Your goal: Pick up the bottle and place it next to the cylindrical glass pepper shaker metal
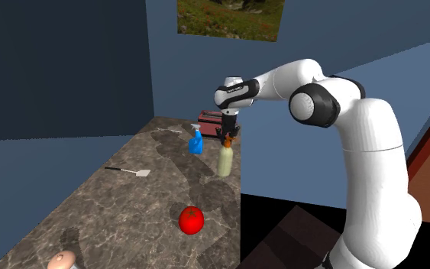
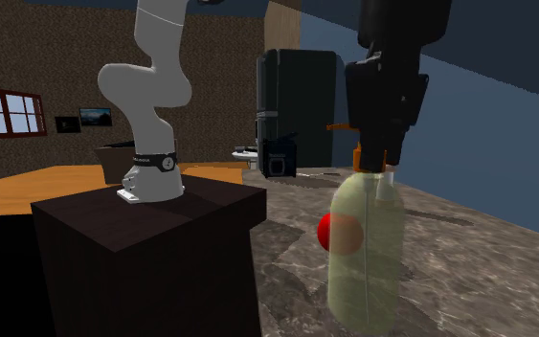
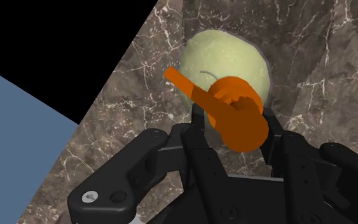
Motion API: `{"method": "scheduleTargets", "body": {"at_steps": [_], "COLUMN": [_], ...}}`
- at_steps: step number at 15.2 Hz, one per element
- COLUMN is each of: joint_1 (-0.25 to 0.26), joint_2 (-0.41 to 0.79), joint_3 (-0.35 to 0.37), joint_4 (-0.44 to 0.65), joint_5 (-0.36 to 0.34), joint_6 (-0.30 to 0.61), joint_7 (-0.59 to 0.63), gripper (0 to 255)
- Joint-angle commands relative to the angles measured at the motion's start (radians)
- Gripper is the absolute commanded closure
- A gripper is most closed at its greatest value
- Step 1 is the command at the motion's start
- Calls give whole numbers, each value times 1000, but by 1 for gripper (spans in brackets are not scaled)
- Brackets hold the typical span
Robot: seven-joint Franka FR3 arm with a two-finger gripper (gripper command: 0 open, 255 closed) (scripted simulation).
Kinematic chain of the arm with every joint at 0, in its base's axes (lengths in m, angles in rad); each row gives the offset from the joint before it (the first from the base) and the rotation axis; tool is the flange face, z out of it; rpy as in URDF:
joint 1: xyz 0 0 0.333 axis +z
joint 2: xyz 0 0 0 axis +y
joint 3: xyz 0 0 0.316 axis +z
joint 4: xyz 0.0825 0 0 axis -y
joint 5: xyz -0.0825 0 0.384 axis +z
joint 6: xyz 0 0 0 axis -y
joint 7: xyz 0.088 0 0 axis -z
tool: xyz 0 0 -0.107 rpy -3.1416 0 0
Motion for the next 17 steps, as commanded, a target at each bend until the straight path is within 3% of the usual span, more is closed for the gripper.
{"method": "scheduleTargets", "body": {"at_steps": [1,17], "joint_1": [1,-2], "joint_2": [-12,-59], "joint_3": [-1,-7], "joint_4": [10,155], "joint_5": [-2,-14], "joint_6": [-21,-212], "joint_7": [2,16], "gripper": [255,255]}}
